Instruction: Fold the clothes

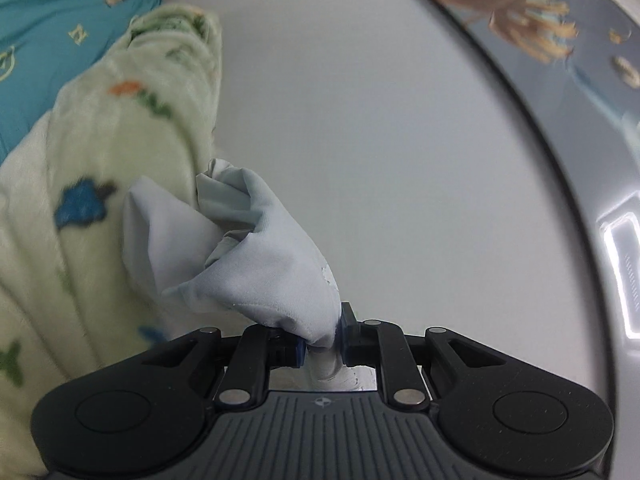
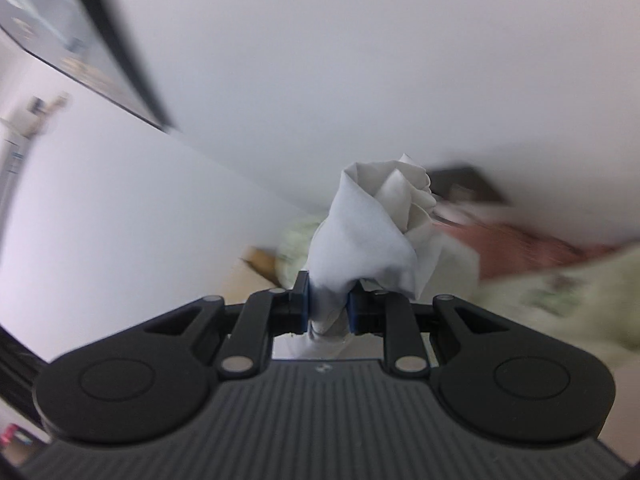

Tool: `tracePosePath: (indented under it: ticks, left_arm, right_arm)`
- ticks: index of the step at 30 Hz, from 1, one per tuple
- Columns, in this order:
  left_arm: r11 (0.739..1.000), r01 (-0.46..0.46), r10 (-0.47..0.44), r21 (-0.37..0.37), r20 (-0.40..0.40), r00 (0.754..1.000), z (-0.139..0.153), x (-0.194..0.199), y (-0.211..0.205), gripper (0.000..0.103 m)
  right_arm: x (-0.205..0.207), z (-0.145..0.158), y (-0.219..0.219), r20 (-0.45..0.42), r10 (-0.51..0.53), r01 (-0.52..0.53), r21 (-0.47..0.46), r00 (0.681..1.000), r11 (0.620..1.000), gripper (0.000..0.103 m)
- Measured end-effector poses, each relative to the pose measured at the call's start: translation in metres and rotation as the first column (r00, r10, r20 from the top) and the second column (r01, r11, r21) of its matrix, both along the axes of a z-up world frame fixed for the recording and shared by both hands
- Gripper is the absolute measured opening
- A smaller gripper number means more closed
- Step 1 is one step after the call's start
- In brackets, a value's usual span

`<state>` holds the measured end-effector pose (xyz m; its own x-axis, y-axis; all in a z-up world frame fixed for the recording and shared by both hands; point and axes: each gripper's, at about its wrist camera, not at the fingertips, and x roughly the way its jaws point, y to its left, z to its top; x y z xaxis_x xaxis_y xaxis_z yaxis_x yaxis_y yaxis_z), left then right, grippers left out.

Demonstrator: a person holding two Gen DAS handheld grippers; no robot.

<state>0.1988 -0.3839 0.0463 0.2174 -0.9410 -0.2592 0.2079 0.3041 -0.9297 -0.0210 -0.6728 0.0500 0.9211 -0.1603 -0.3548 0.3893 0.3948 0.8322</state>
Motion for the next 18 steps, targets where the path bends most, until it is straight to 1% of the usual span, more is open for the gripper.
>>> tracePosePath:
  ticks: [3, 5, 7, 8, 11, 12, 13, 15, 16, 17, 18]
  left_arm:
    - [0.997, 0.039, -0.036, 0.069, -0.04, 0.999, -0.035, -0.02, 0.004, 0.017]
    - [0.992, 0.063, -0.056, 0.113, -0.068, 0.996, -0.057, -0.033, 0.008, 0.018]
    - [0.987, 0.068, -0.057, 0.148, -0.074, 0.996, -0.07, -0.043, 0.014, 0.019]
    - [0.984, 0.07, -0.059, 0.163, -0.072, 0.996, -0.075, -0.047, 0.016, 0.021]
    - [0.976, 0.07, -0.061, 0.209, -0.049, 0.997, -0.087, -0.055, 0.026, 0.025]
    - [0.973, 0.066, -0.059, 0.219, -0.042, 0.997, -0.088, -0.054, 0.03, 0.026]
    - [0.971, 0.062, -0.056, 0.23, -0.032, 0.998, -0.088, -0.055, 0.034, 0.03]
    - [0.965, 0.048, -0.053, 0.256, 0.012, 0.999, -0.079, -0.064, 0.044, 0.035]
    - [0.96, 0.043, -0.057, 0.276, 0.046, 0.997, -0.074, -0.066, 0.046, 0.042]
    - [0.955, 0.037, -0.063, 0.295, 0.078, 0.995, -0.068, -0.069, 0.049, 0.046]
    - [0.95, 0.034, -0.071, 0.311, 0.109, 0.992, -0.061, -0.075, 0.052, 0.047]
  right_arm:
    - [-0.022, -0.041, 0.002, -0.076, 0.007, -0.002, 0.067, 0.997, 0.998, 0.022]
    - [-0.034, -0.066, 0.007, -0.097, 0.006, 0.005, 0.111, 0.995, 0.994, 0.022]
    - [-0.043, -0.082, 0.01, -0.112, 0.006, 0.01, 0.139, 0.994, 0.99, 0.021]
    - [-0.046, -0.086, 0.013, -0.11, 0.006, 0.009, 0.134, 0.994, 0.991, 0.021]
    - [-0.049, -0.084, 0.019, -0.115, 0.01, 0.001, 0.096, 0.993, 0.995, 0.022]
    - [-0.05, -0.081, 0.02, -0.125, 0.01, 0.002, 0.091, 0.992, 0.996, 0.023]
    - [-0.051, -0.079, 0.022, -0.136, 0.01, 0.002, 0.085, 0.991, 0.996, 0.024]
    - [-0.057, -0.073, 0.026, -0.163, 0.011, 0.001, 0.072, 0.987, 0.997, 0.024]
    - [-0.062, -0.068, 0.029, -0.172, 0.009, 0.002, 0.062, 0.985, 0.998, 0.024]
    - [-0.069, -0.061, 0.033, -0.178, 0.002, 0.007, 0.046, 0.984, 0.999, 0.025]
    - [-0.076, -0.054, 0.037, -0.183, -0.005, 0.011, 0.027, 0.983, 1.0, 0.025]
